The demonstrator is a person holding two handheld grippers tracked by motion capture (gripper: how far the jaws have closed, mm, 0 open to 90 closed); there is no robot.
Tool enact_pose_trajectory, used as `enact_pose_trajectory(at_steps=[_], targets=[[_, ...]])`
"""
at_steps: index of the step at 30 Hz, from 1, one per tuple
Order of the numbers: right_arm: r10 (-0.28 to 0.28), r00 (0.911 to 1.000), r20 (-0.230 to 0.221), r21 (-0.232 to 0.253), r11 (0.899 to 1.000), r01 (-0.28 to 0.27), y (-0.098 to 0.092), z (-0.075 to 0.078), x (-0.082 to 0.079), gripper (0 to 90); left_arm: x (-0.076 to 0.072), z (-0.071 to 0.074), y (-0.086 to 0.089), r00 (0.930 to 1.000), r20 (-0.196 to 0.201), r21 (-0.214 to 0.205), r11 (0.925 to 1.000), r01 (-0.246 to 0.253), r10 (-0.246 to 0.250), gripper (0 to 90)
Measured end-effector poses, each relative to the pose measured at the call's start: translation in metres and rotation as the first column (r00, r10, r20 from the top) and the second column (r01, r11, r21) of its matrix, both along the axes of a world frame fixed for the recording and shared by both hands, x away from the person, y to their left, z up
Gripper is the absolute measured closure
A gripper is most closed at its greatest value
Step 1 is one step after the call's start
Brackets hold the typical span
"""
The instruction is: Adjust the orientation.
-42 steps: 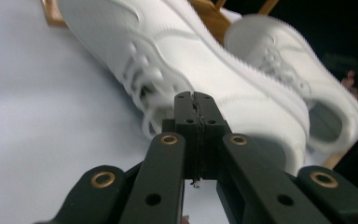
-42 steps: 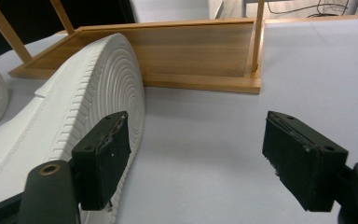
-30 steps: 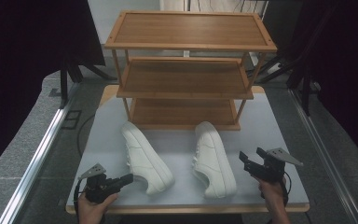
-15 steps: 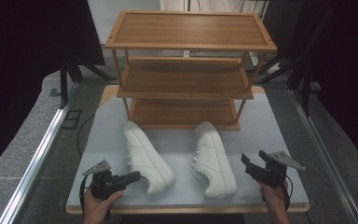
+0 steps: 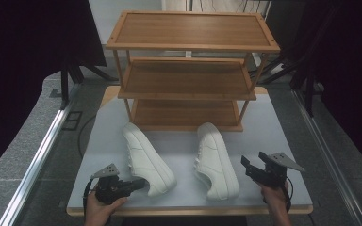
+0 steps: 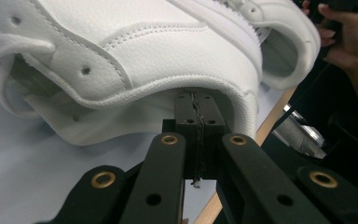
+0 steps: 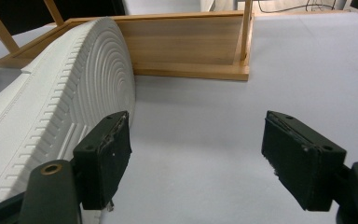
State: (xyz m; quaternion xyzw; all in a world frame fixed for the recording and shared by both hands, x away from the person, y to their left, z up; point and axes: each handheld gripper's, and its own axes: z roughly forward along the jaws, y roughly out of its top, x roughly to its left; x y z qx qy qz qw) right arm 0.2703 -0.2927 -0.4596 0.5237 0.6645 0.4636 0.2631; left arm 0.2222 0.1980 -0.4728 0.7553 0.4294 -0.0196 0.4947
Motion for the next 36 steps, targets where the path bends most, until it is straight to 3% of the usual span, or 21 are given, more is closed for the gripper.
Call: enact_pose_trajectory(at_steps=[5,13,17,36], targets=[[0.001,1.0000,-0.003,-0.014,1.000,-0.001,0.004,-0.003,0.001,23.5,0.006,-0.001,-0.007,0.9996,0.000,-0.003,0.9996,-0.030,0.030,89.5],[0.005,1.0000,-0.005,-0.027,1.000,-0.006,0.008,-0.004,0.001,23.5,0.018,0.006,-0.023,0.9997,0.012,0.020,0.9996,-0.020,0.020,88.7],[-0.011,0.9999,-0.002,-0.022,1.000,0.011,0.006,-0.004,0.001,23.6,0.032,0.007,-0.034,0.9999,0.010,0.040,0.9992,-0.008,0.007,87.8],[-0.051,0.9987,-0.005,-0.005,0.999,0.051,0.001,-0.006,0.000,23.8,0.062,0.013,-0.054,0.9997,0.023,0.014,0.9999,-0.004,0.004,89.7]])
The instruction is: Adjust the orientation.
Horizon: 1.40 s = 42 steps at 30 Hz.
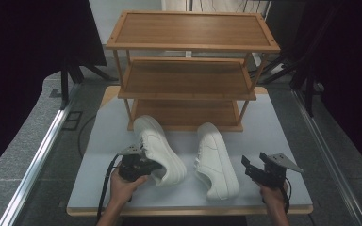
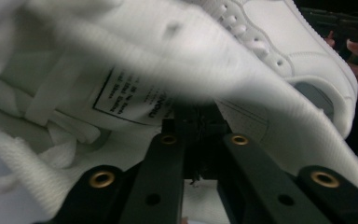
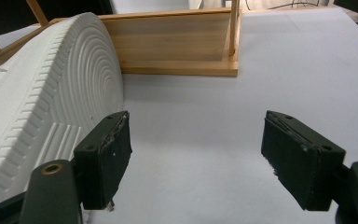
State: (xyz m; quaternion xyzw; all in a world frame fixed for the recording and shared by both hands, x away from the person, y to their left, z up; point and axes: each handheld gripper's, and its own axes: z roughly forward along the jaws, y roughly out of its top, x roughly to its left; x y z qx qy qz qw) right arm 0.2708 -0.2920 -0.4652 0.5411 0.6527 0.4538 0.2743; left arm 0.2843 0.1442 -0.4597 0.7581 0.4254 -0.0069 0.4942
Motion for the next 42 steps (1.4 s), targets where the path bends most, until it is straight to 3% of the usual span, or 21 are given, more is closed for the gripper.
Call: enact_pose_trajectory(at_steps=[5,11,15,16,18,24,30,33,42], targets=[[-0.006,1.0000,-0.004,0.002,1.000,0.006,-0.001,-0.001,0.000,23.8,0.010,0.004,-0.018,0.9996,0.005,0.033,0.9991,0.027,-0.027,88.4],[-0.012,0.9999,-0.004,0.006,1.000,0.012,-0.005,-0.001,0.000,23.8,0.011,0.013,-0.030,0.9989,0.030,0.059,0.9977,0.034,-0.036,86.7],[-0.016,0.9999,-0.005,0.005,1.000,0.016,-0.006,-0.001,0.000,23.9,0.009,0.019,-0.032,0.9984,0.046,0.050,0.9983,0.030,-0.033,84.4],[-0.016,0.9998,-0.006,0.005,1.000,0.016,-0.006,-0.001,0.000,23.8,0.009,0.022,-0.032,0.9980,0.052,0.024,0.9991,0.034,-0.035,84.8],[-0.016,0.9998,-0.008,0.004,1.000,0.016,-0.005,-0.002,0.001,23.8,0.008,0.025,-0.034,0.9975,0.063,0.045,0.9985,0.030,-0.033,85.1],[-0.014,0.9998,-0.013,-0.001,1.000,0.014,-0.004,-0.003,0.001,23.9,0.008,0.030,-0.042,0.9958,0.088,0.047,0.9986,0.022,-0.026,84.9],[-0.012,0.9998,-0.018,-0.007,1.000,0.012,-0.003,-0.004,0.001,23.8,0.010,0.019,-0.053,0.9979,0.057,0.134,0.9908,0.022,-0.030,85.0],[-0.014,0.9998,-0.017,-0.005,1.000,0.014,-0.004,-0.004,0.001,23.9,0.008,0.012,-0.049,0.9987,0.049,0.114,0.9935,0.003,-0.008,87.6],[-0.023,0.9994,-0.027,-0.002,1.000,0.023,-0.004,-0.004,0.001,24.1,0.000,0.012,-0.037,0.9986,0.052,0.082,0.9966,0.009,-0.013,90.0]])
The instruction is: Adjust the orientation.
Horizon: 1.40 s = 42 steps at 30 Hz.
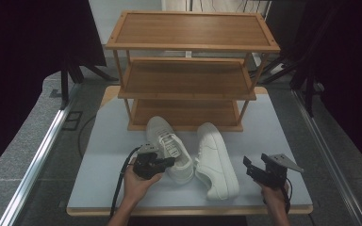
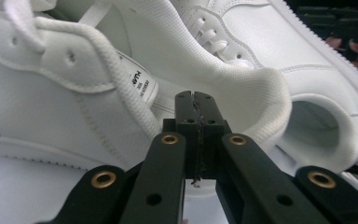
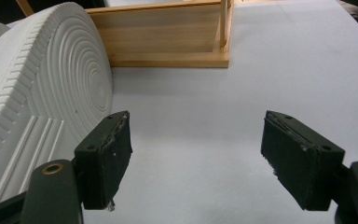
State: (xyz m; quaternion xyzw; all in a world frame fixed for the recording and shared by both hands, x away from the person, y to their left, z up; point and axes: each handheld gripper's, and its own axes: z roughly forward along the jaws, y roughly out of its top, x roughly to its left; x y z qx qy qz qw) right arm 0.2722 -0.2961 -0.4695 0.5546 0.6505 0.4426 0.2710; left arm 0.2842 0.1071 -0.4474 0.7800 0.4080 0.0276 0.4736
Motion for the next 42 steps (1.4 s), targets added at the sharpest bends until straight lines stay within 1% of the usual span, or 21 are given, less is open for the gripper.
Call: enact_pose_trajectory(at_steps=[6,7,10,12,13,15,16,17,18,19,21,23,27,29,34,35,36,37,39,40,42], targets=[[0.008,0.9999,-0.008,-0.007,1.000,-0.008,0.001,-0.002,0.000,24.1,-0.002,0.001,0.004,1.0000,0.006,0.007,1.0000,0.007,-0.007,90.0],[0.007,0.9999,-0.008,-0.007,1.000,-0.007,0.001,-0.002,0.001,24.1,-0.002,0.002,0.002,1.0000,-0.006,0.004,1.0000,-0.003,0.003,90.0],[0.005,0.9999,-0.013,-0.006,1.000,-0.005,0.001,-0.003,0.001,24.1,0.002,0.006,-0.010,0.9995,-0.026,0.050,0.9986,0.018,-0.017,89.5],[0.007,0.9998,-0.020,-0.008,1.000,-0.007,0.002,-0.004,0.002,24.1,0.003,0.005,-0.018,0.9991,-0.032,0.073,0.9968,0.031,-0.029,89.3],[0.008,0.9998,-0.019,-0.011,1.000,-0.008,0.003,-0.004,0.002,24.1,0.004,0.003,-0.020,0.9992,-0.032,0.085,0.9960,0.028,-0.026,89.5],[0.009,0.9998,-0.017,-0.009,1.000,-0.009,0.003,-0.004,0.002,24.1,0.005,0.002,-0.019,0.9991,-0.035,0.086,0.9959,0.026,-0.023,89.8],[0.007,0.9999,-0.014,-0.008,1.000,-0.007,0.002,-0.003,0.001,24.1,0.006,0.000,-0.015,0.9987,-0.045,0.062,0.9977,0.026,-0.023,90.0],[0.007,0.9999,-0.014,-0.008,1.000,-0.007,0.002,-0.003,0.001,24.1,0.006,0.000,-0.015,0.9987,-0.045,0.062,0.9977,0.026,-0.023,90.0],[0.005,0.9999,-0.014,-0.004,1.000,-0.005,0.000,-0.003,0.001,24.2,0.004,0.000,-0.010,0.9987,-0.046,0.040,0.9990,0.021,-0.019,90.0],[0.004,0.9998,-0.018,-0.001,1.000,-0.004,-0.001,-0.003,0.001,24.2,0.004,0.000,-0.010,0.9987,-0.046,0.040,0.9990,0.021,-0.019,90.0],[-0.001,0.9998,-0.019,0.000,1.000,0.001,-0.003,-0.004,0.001,24.2,-0.001,0.002,-0.004,0.9992,-0.038,0.044,0.9989,0.015,-0.013,90.0],[-0.001,0.9998,-0.020,0.001,1.000,0.001,-0.003,-0.004,0.001,24.2,-0.002,0.001,-0.002,0.9992,-0.037,0.045,0.9988,0.017,-0.016,90.0],[0.002,0.9998,-0.018,-0.001,1.000,-0.002,-0.001,-0.003,0.001,24.2,-0.006,0.002,0.007,0.9991,-0.038,0.058,0.9981,0.020,-0.018,90.0],[0.004,0.9998,-0.022,-0.006,1.000,-0.004,-0.002,-0.004,0.001,24.2,-0.011,0.003,0.018,0.9992,-0.038,0.068,0.9975,0.018,-0.016,90.0],[0.001,0.9996,-0.028,-0.005,1.000,-0.001,-0.001,-0.006,0.001,24.1,-0.018,0.005,0.039,0.9991,-0.041,0.078,0.9969,0.000,0.004,90.0],[0.002,0.9996,-0.028,-0.006,1.000,-0.002,-0.001,-0.006,0.001,24.2,-0.018,0.005,0.039,0.9991,-0.041,0.078,0.9969,0.000,0.004,90.0],[0.002,0.9996,-0.027,-0.007,1.000,-0.002,-0.001,-0.006,0.001,24.1,-0.020,0.005,0.046,0.9989,-0.045,0.083,0.9965,-0.010,0.014,90.0],[0.002,0.9996,-0.027,-0.007,1.000,-0.002,-0.001,-0.006,0.001,24.1,-0.020,0.005,0.046,0.9989,-0.045,0.083,0.9965,-0.010,0.014,90.0],[0.003,0.9996,-0.028,-0.008,1.000,-0.003,0.000,-0.006,0.001,24.1,-0.020,0.006,0.058,0.9983,-0.041,0.102,0.9941,-0.037,0.041,90.0],[0.003,0.9996,-0.028,-0.008,1.000,-0.003,0.000,-0.006,0.001,24.1,-0.020,0.006,0.058,0.9983,-0.041,0.102,0.9941,-0.037,0.041,90.0],[0.003,0.9996,-0.028,-0.009,1.000,-0.003,0.000,-0.006,0.001,24.1,-0.018,0.006,0.071,0.9963,-0.042,0.105,0.9920,-0.070,0.075,90.0]])
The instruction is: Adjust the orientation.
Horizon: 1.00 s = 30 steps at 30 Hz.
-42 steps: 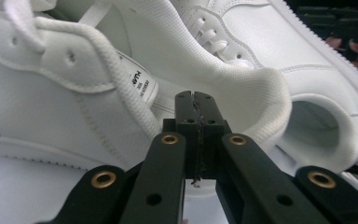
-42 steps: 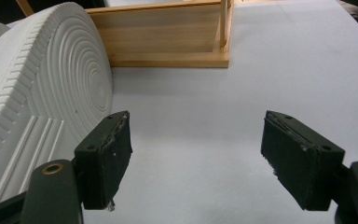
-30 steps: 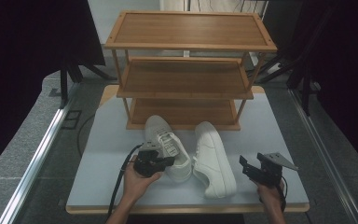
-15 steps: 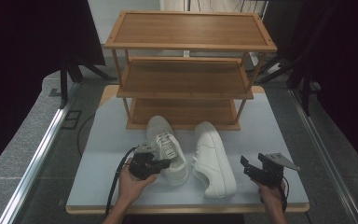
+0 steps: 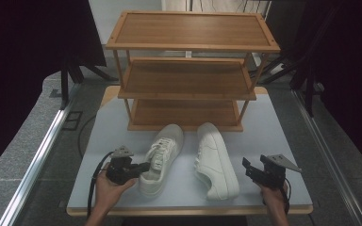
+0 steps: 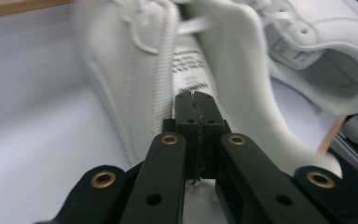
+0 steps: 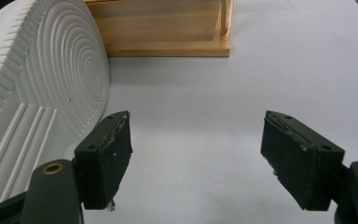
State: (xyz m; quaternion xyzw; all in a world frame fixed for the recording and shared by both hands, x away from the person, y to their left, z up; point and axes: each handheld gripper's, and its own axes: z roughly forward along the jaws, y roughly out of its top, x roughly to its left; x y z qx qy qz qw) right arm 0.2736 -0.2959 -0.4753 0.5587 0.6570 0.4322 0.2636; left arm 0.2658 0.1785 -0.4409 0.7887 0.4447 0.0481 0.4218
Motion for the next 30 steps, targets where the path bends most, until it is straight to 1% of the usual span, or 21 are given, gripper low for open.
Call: enact_pose_trajectory(at_steps=[2,4,6,7,8,9,10,11,12,13,15,16,20,21,22,23,24,26,28,29,30], targets=[[-0.001,1.0000,0.000,0.000,1.000,0.001,0.000,0.000,0.000,24.2,0.002,0.000,0.007,0.9998,0.000,-0.002,0.9998,-0.020,0.020,90.0],[0.000,1.0000,0.000,0.000,1.000,0.000,0.000,0.000,0.000,24.2,0.001,0.000,0.010,0.9998,-0.004,-0.025,0.9995,-0.019,0.019,89.9],[0.004,1.0000,0.003,0.002,1.000,-0.004,0.001,0.001,0.000,24.2,0.000,0.002,0.009,0.9999,0.010,-0.053,0.9986,-0.006,0.007,86.2],[0.003,1.0000,0.006,0.003,1.000,-0.003,0.001,0.001,0.000,24.4,0.000,0.002,0.009,0.9999,0.010,-0.053,0.9986,-0.006,0.007,84.5],[0.002,0.9999,0.014,0.009,1.000,-0.002,0.002,0.003,0.000,24.8,-0.001,0.008,0.007,0.9992,0.038,-0.093,0.9956,-0.002,0.006,83.2],[0.004,0.9998,0.020,0.010,1.000,-0.005,0.002,0.004,-0.001,24.9,-0.001,0.008,0.007,0.9992,0.038,-0.093,0.9956,-0.002,0.006,82.2],[0.005,0.9996,0.029,0.016,1.000,-0.005,0.003,0.006,-0.001,25.0,-0.001,0.014,0.005,0.9984,0.057,-0.120,0.9928,0.007,0.000,80.1],[0.010,0.9993,0.037,0.019,1.000,-0.010,0.003,0.009,-0.001,25.1,0.001,0.024,0.001,0.9958,0.090,-0.170,0.9850,0.031,-0.016,77.6],[0.010,0.9993,0.037,0.019,1.000,-0.010,0.003,0.009,-0.001,25.1,0.001,0.024,0.001,0.9958,0.090,-0.170,0.9850,0.031,-0.016,75.4],[0.019,0.9984,0.052,0.028,0.999,-0.021,0.005,0.014,-0.002,25.4,0.003,0.032,-0.003,0.9931,0.113,-0.208,0.9767,0.054,-0.031,73.0],[0.029,0.9977,0.061,0.028,0.999,-0.031,0.006,0.017,-0.002,25.6,0.004,0.034,-0.004,0.9918,0.124,-0.217,0.9744,0.058,-0.032,69.3],[0.055,0.9957,0.074,0.026,0.998,-0.057,0.008,0.023,-0.002,26.1,0.005,0.035,-0.006,0.9900,0.139,-0.234,0.9703,0.061,-0.028,67.2],[0.113,0.9886,0.100,0.008,0.993,-0.114,0.016,0.036,-0.006,29.6,0.006,0.032,0.000,0.9909,0.134,-0.271,0.9615,0.047,-0.011,60.4],[0.124,0.9867,0.105,0.005,0.992,-0.125,0.018,0.038,-0.008,30.6,0.006,0.032,0.000,0.9909,0.134,-0.271,0.9615,0.047,-0.011,59.4],[0.147,0.9822,0.117,0.000,0.989,-0.148,0.022,0.043,-0.012,33.4,0.005,0.028,0.006,0.9924,0.123,-0.281,0.9594,0.028,0.007,57.9],[0.147,0.9822,0.117,0.000,0.989,-0.148,0.022,0.043,-0.012,33.4,0.005,0.028,0.006,0.9924,0.123,-0.281,0.9594,0.028,0.007,56.5],[0.194,0.9726,0.129,-0.012,0.981,-0.194,0.030,0.051,-0.018,38.5,0.003,0.026,0.010,0.9935,0.112,-0.280,0.9599,0.012,0.020,54.2],[0.242,0.9616,0.130,-0.024,0.970,-0.241,0.038,0.057,-0.023,42.1,0.000,0.024,0.014,0.9946,0.100,-0.289,0.9573,0.002,0.028,50.6],[0.288,0.9503,0.119,-0.041,0.958,-0.285,0.047,0.063,-0.028,49.4,-0.001,0.023,0.017,0.9945,0.098,-0.300,0.9539,-0.006,0.037,48.2],[0.321,0.9412,0.105,-0.045,0.947,-0.318,0.051,0.064,-0.030,52.2,-0.001,0.023,0.019,0.9946,0.096,-0.308,0.9513,-0.009,0.040,46.7],[0.367,0.9265,0.085,-0.039,0.930,-0.365,0.057,0.065,-0.032,55.5,-0.001,0.023,0.019,0.9946,0.094,-0.313,0.9496,-0.012,0.043,45.5]])
